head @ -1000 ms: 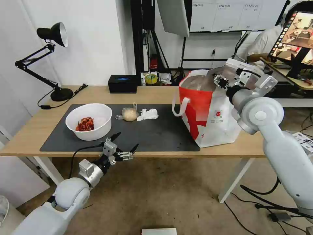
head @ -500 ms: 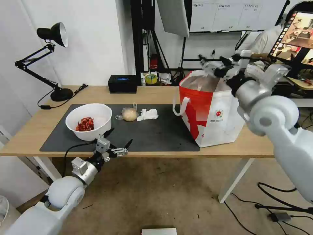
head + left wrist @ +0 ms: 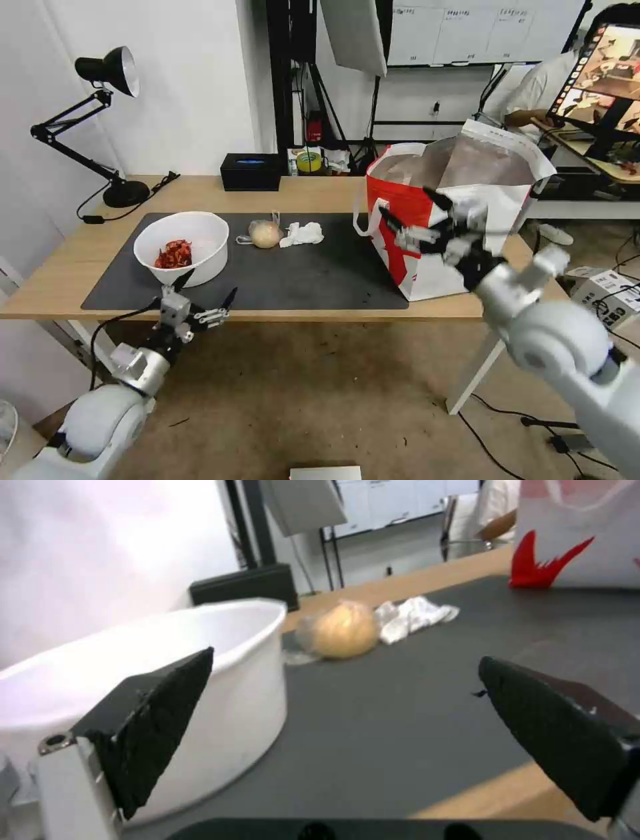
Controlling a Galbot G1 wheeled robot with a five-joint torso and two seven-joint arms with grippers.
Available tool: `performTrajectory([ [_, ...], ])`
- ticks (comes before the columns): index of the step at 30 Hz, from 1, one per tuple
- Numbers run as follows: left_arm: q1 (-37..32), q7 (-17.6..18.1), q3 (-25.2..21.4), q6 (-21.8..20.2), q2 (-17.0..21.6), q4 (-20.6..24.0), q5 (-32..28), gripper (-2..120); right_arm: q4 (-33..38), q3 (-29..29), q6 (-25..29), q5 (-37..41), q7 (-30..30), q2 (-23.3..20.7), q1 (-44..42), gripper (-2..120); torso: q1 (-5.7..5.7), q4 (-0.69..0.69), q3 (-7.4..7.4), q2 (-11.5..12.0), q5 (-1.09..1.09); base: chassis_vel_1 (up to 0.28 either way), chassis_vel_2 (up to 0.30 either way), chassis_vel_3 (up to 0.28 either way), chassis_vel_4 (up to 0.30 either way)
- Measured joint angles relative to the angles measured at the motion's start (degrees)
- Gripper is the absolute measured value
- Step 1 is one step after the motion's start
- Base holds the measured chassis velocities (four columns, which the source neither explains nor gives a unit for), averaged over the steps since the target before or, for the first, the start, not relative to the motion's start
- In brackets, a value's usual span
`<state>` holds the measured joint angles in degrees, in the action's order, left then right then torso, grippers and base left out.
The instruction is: Pick up the trash from the table and place it into the takeout bag.
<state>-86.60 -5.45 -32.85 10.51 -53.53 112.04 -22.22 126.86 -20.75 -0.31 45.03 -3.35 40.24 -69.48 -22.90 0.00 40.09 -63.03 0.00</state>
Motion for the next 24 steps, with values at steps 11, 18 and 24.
performTrajectory([
  [11, -3.9, 0.0, -2.3, 2.8, -2.8, -2.1, 1.3, 100, -1.2, -4.0, 8.0, -7.7, -0.8, 4.7, -17.3, 100, 0.00, 0.00, 0.01, 0.0, 0.01, 0.000, 0.000, 0.000, 0.000],
  [18, -6.1, 1.7, -3.0, 2.8, -4.0, -2.2, 1.2, 100, -2.0, -3.6, 9.7, -9.5, -2.5, 7.9, -24.6, 100, -0.01, 0.00, 0.01, 0.0, -0.01, 0.000, 0.000, 0.000, 0.000],
  [24, -6.7, 1.8, -3.3, 2.9, -4.4, -2.5, 1.4, 100, -2.4, -2.7, 9.8, -10.3, -2.9, 9.0, -25.8, 100, -0.01, 0.00, 0.01, 0.0, 0.00, 0.000, 0.000, 0.000, 0.000],
])
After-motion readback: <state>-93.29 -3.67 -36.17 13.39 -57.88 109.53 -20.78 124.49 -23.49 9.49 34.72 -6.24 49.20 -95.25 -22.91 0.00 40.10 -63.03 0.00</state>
